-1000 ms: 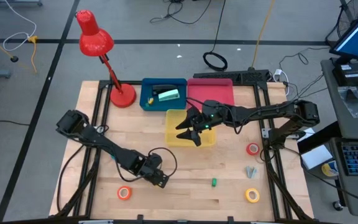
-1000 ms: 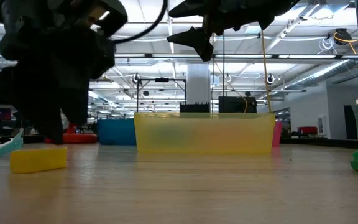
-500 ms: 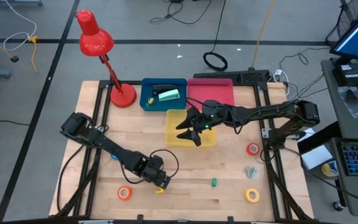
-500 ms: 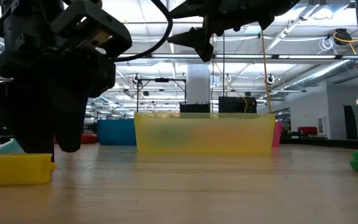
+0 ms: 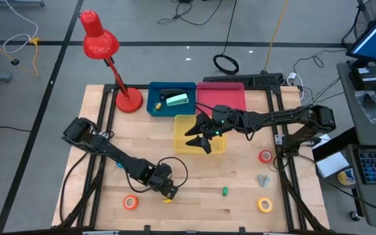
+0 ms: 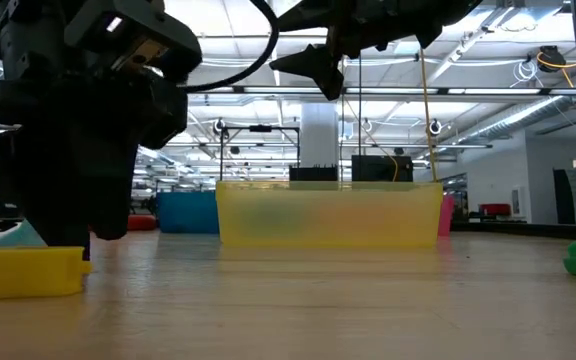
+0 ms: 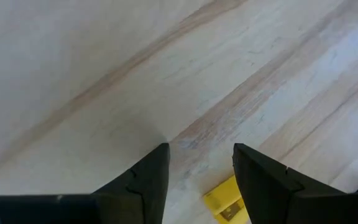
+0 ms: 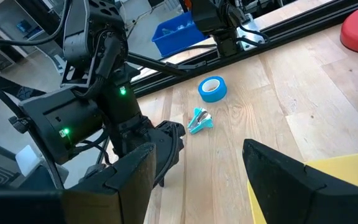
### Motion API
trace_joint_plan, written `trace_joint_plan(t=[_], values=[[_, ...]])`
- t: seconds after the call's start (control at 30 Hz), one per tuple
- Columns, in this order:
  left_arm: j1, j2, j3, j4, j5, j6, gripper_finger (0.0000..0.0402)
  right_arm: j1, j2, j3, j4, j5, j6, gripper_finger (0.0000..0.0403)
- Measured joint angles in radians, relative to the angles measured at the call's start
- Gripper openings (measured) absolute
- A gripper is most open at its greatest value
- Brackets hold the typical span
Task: Pick and place Stapler, Stapler remover, tape
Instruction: Put the yellow small stapler into the blue bin
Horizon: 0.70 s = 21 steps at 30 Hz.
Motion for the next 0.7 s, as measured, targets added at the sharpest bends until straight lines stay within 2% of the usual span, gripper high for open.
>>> trace_joint_plan(t=[0.17, 0.33, 0.47, 0.63, 0.7], values=[[0.003, -0.048, -0.001, 0.001, -0.013, 0.082, 0.0179, 0.0, 0.0, 0.0, 0.0, 0.0, 0.0, 0.0235], [-0.008, -0.091, 0.018, -0.001, -0.006, 0.083, 0.0179, 0.0, 0.0, 0.0, 0.0, 0.0, 0.0, 0.0235], [-0.036, -0.082, 0.121, -0.059, -0.008, 0.126, 0.0179, 0.0, 0.0, 0.0, 0.0, 0.0, 0.0, 0.0235], [-0.058, -0.039, 0.278, -0.308, -0.061, 0.203, 0.0179, 0.0, 0.0, 0.0, 0.0, 0.0, 0.0, 0.0235], [-0.067, -0.018, 0.315, -0.336, -0.065, 0.24, 0.0179, 0.0, 0.0, 0.0, -0.001, 0.0, 0.0, 0.0235]])
